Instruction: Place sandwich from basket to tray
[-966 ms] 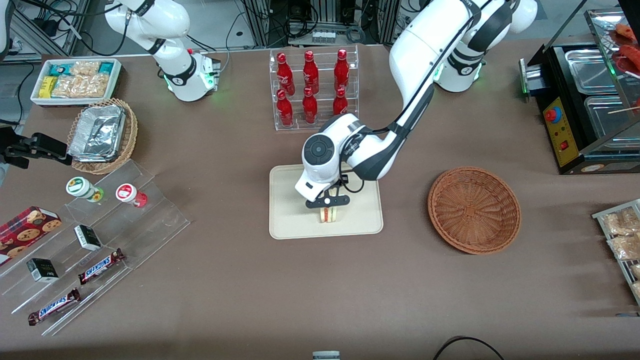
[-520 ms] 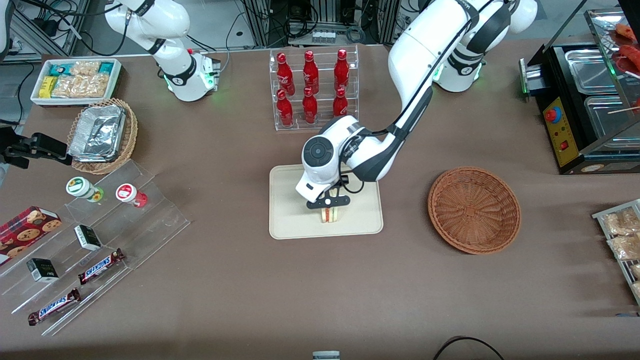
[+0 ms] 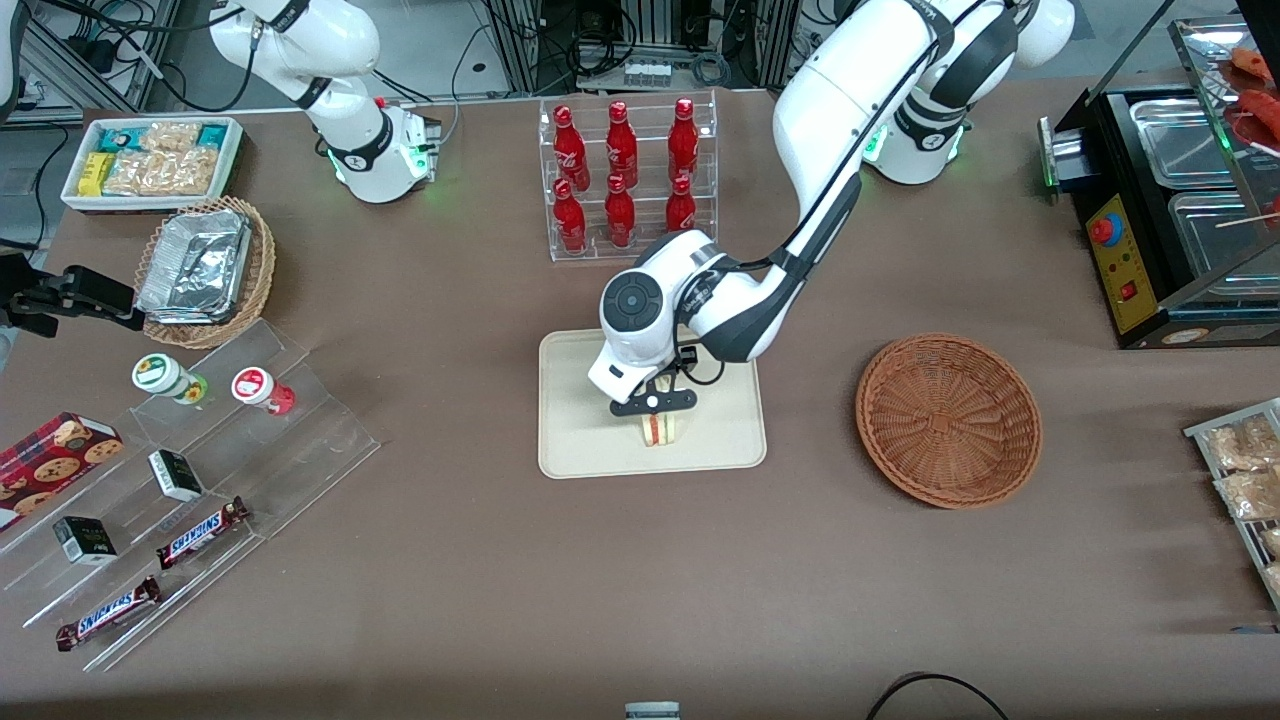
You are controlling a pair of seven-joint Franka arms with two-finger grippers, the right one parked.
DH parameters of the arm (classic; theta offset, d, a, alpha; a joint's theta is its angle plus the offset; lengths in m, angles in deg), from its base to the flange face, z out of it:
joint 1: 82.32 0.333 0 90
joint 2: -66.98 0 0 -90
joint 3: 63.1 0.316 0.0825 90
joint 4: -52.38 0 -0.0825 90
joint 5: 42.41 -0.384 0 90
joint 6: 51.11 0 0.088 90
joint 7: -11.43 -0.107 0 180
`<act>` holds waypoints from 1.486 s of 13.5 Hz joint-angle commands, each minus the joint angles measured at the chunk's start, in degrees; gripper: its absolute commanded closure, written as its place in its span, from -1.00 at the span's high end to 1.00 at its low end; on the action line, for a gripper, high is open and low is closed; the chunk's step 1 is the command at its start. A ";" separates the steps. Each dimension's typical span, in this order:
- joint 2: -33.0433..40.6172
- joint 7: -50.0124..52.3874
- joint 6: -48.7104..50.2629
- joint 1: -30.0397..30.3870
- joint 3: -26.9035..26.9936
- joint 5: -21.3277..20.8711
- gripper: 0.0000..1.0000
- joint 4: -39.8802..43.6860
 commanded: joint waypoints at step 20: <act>26.73 -28.88 25.13 16.25 1.73 0.20 1.00 -2.76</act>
